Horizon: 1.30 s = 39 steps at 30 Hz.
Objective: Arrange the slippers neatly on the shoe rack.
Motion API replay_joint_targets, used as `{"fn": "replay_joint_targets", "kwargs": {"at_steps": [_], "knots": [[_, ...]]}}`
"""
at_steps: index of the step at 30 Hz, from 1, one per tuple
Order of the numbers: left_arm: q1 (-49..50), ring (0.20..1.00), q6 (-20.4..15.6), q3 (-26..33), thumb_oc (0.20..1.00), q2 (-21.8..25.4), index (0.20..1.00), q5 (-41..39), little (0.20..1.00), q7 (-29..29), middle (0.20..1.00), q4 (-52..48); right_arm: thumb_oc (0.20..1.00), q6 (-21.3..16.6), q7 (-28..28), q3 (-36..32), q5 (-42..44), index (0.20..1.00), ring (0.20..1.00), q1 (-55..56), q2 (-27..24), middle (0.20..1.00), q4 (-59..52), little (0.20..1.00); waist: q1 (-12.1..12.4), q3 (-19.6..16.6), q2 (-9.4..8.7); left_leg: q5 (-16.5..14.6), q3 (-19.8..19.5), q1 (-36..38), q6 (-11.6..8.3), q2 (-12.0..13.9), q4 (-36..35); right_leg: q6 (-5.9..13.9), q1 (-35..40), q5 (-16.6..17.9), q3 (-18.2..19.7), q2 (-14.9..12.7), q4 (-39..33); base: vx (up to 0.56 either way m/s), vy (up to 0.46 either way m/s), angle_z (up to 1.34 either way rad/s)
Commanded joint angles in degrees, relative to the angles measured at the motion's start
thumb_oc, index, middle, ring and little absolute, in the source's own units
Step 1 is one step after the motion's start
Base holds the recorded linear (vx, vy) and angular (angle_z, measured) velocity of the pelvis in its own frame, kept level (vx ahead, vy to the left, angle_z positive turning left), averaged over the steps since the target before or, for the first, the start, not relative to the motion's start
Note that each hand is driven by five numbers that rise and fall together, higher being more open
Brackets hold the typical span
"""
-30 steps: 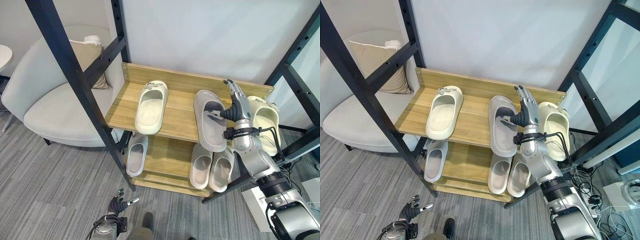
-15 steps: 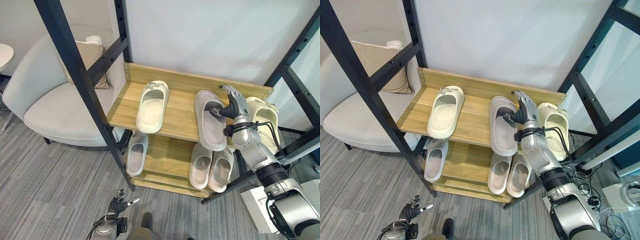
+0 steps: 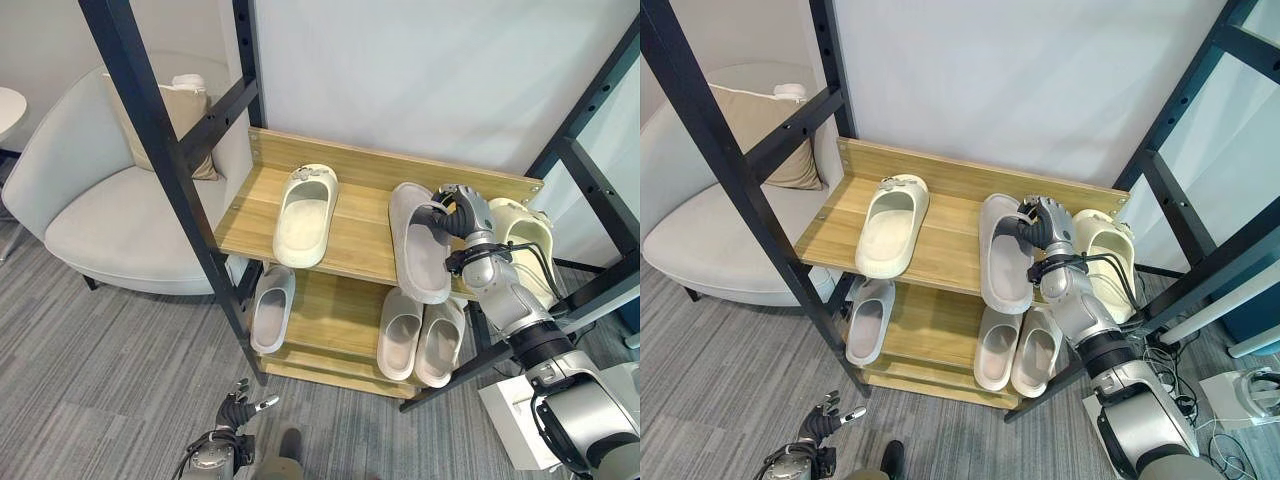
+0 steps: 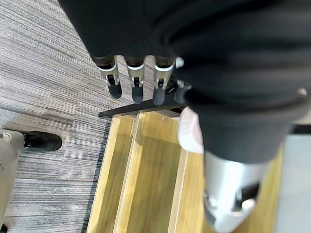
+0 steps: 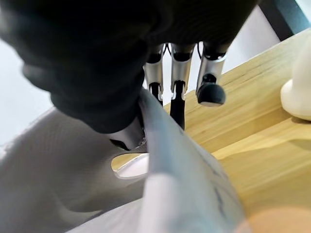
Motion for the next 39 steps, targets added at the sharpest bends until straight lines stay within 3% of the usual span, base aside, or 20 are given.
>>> {"fn": "replay_joint_targets", "kwargs": {"at_steps": [1,5,9,11,14,17,18,19,21,23,24,28,32,34,35,36,38,39], "knots": [[-4.43,1.0,-0.45,0.93,1.0,-0.09,1.0,1.33,1.0,1.84,1.0,0.64,0.2,-6.3,-8.26,-7.25,4.28,0.2,0.2,1.75,1.29,0.2,-15.67,0.2,1.06,0.54,1.3,-6.3,0.67,5.62,-0.83,0.76,-0.11,2.09,0.67,-1.28,1.15,-0.44,0.87,-0.02,-0.006,0.03],[-3.61,1.0,-0.06,2.1,1.0,-0.64,1.0,2.41,1.0,2.94,1.0,0.07,0.2,-11.93,-8.03,-10.13,5.96,0.2,0.2,8.53,4.73,0.2,-32.2,0.2,-0.16,0.38,1.8,-6.09,0.99,5.84,-1.1,0.98,-0.11,1.87,0.62,-1.68,1.39,-0.36,1.16,-0.01,-0.011,-0.05],[-3.1,1.0,-0.18,2.5,1.0,-1.08,1.0,2.91,1.0,3.11,1.0,-0.06,0.2,-14.22,-2.78,-6.68,10.27,0.2,0.2,10.47,5.34,0.2,-37.81,0.2,-0.79,0.33,2.1,-5.82,1.2,5.97,-1.37,1.14,-0.11,1.66,0.64,-1.96,1.42,-0.21,1.65,-0.02,-0.028,-0.06],[-2.91,1.0,-0.49,2.37,1.0,-1.09,1.0,2.77,1.0,2.95,1.0,-0.79,0.2,-16.84,2.45,-1.46,17.57,0.2,0.2,10.75,6.98,0.2,-40.17,0.2,-0.69,0.88,2.4,-5.57,1.2,5.9,-1.52,1.41,-0.11,1.3,0.25,-2.42,1.49,-0.04,2.44,-0.06,-0.064,-0.14],[-2.43,1.0,-0.63,2.72,1.0,-0.88,1.0,2.28,1.0,2.79,1.0,-1.59,0.2,-16.38,6.87,3.07,23.11,0.2,0.2,10.41,7.26,0.2,-39.46,0.2,-0.4,1.31,2.65,-5.4,1.12,5.92,-1.6,1.72,-0.11,0.97,-0.12,-3.17,1.23,0.14,3.42,-0.08,-0.056,-0.03],[-5.0,1.0,-1.93,2.59,1.0,-0.17,1.0,-0.87,1.0,4.27,1.0,-3.84,0.2,-16.26,11.12,11.36,28.35,0.2,0.2,5.5,8.21,0.2,-37.35,0.2,0.97,6.38,3.24,-5.55,-0.66,-0.04,-1.46,2.14,6.0,-0.46,-5.69,-5.52,0.7,-0.43,10.34,-0.4,-0.102,0.16],[-7.46,1.0,-3.28,2.07,1.0,0.48,1.0,-2.94,1.0,5.64,1.0,-5.88,0.2,-16.21,12.65,14.94,29.77,0.2,0.2,2.81,9.03,0.2,-36.61,0.2,1.72,10.04,4.01,-6.04,-2.16,-6.37,-1.7,1.62,11.65,-1.34,-11.08,-6.56,-0.02,-1.35,16.04,-0.55,-0.107,0.43],[-8.46,1.0,-3.75,1.91,1.0,0.74,1.0,-3.66,1.0,6.29,1.0,-6.77,0.2,-16.18,12.46,15.68,29.38,0.2,0.2,1.67,9.05,0.2,-36.27,0.2,1.87,10.95,4.42,-5.74,-3.1,-9.18,-1.77,1.33,13.24,-1.53,-13.52,-6.56,-0.37,-1.63,17.82,-0.52,-0.101,0.66],[-10.08,1.0,-4.57,2.05,1.0,1.25,1.0,-5.06,1.0,7.6,1.0,-8.41,0.2,-15.86,13.43,17.6,29.95,0.2,0.2,0.71,9.21,0.2,-35.08,0.2,1.85,11.97,5.12,-6.11,-4.38,-14.36,-1.84,1.07,17.02,-1.8,-17.96,-7.56,-1.15,-2.4,22.13,-0.24,-0.05,0.68],[-10.12,1.0,-4.56,2.06,1.0,1.24,1.0,-5.07,1.0,7.61,1.0,-8.42,0.2,-15.88,13.42,17.6,29.95,0.2,0.2,0.65,9.21,0.2,-35.04,0.2,1.73,11.72,5.12,-5.88,-4.49,-14.74,-1.81,1.04,16.97,-1.81,-18.26,-7.37,-1.28,-2.41,22.04,-0.12,-0.007,0.43],[-10.53,1.0,-5.56,2.56,1.0,1.33,1.0,-6.27,1.0,8.87,1.0,-10.64,0.2,-15.34,14.35,19.18,29.01,0.2,0.2,0.21,9.56,0.2,-33.76,0.2,1.7,12.25,6.04,-6.13,-5.13,-18.88,-1.68,0.58,19.46,-1.97,-22.27,-8.49,-1.46,-2.85,25.71,-0.19,-0.009,0.11],[-10.58,1.0,-6.69,3.11,1.0,1.47,1.0,-7.18,1.0,10.05,1.0,-13.54,0.2,-14.25,14.8,20.55,24.07,0.2,0.2,1.02,8.97,0.2,-29.6,0.2,1.49,13.57,6.69,-6.17,-5.42,-22.95,-1.58,0.87,22.23,-2.23,-26.69,-9.55,-1.12,-3.31,29.76,-0.14,-0.003,0.07],[-11.49,1.0,-7.42,2.43,1.0,1.16,1.0,-7.47,1.0,11.75,1.0,-14.8,0.2,-12.59,9.02,19.07,8.8,0.2,0.2,0.21,6.45,0.2,-24.65,0.2,1.16,14.97,7.08,-6.47,-5.7,-27.27,-1.35,0.73,25.13,-2.42,-31.5,-10.64,-0.49,-3.78,33.77,-0.11,0.003,0.13],[-12.57,1.0,-8.26,1.05,1.0,0.84,1.0,-7.36,1.0,12.58,1.0,-14.98,0.2,-11.74,3.71,17.94,0.15,0.2,0.2,-1.62,5.57,0.2,-20.44,0.2,1.08,15.54,7.34,-6.65,-6.01,-29.49,-0.99,0.35,26.63,-2.33,-33.76,-10.99,-0.21,-4.14,35.64,-0.11,0.018,-0.01],[-14.27,1.0,-9.63,-1.6,1.0,1.44,1.0,-7.08,1.0,12.25,1.0,-16.31,0.2,-8.89,-3.51,16.36,-8.83,0.2,0.2,-7.07,4.68,0.2,-10.51,0.2,1.62,16.01,8.04,-6.91,-6.79,-32.12,-0.65,-0.16,28.4,-2.2,-36.34,-11.6,-0.41,-4.85,38.06,-0.09,0.019,-0.03],[-14.33,1.0,-9.64,-1.59,1.0,1.45,1.0,-7.08,1.0,12.26,1.0,-16.29,0.2,-8.97,-3.62,16.39,-8.85,0.2,0.2,-7.19,4.74,0.2,-10.32,0.2,1.62,15.96,8.0,-6.95,-6.79,-32.28,-0.65,-0.18,28.5,-2.2,-36.51,-11.64,-0.4,-4.89,38.18,-0.09,0.008,0.17],[-16.09,1.0,-10.46,-5.05,1.0,2.09,1.0,-8.09,1.0,10.89,1.0,-17.15,0.2,-5.29,-10.06,13.89,-10.27,0.2,0.2,-15.01,4.28,0.2,3.14,0.2,2.54,16.3,8.21,-8.74,-7.82,-34.18,-0.41,-1.12,30.14,-1.63,-38.22,-13.61,-0.39,-5.52,40.31,0.04,-0.03,0.32],[-16.42,1.0,-10.41,-5.96,1.0,2.41,1.0,-8.36,1.0,10.2,1.0,-17.68,0.2,-4.07,-10.6,13.53,-10.67,0.2,0.2,-17.62,2.94,0.2,6.94,0.2,2.88,16.44,8.33,-8.59,-8.11,-34.33,-0.33,-1.32,29.74,-1.6,-38.74,-13.59,-0.48,-5.54,40.45,0.07,-0.03,0.25]]}}
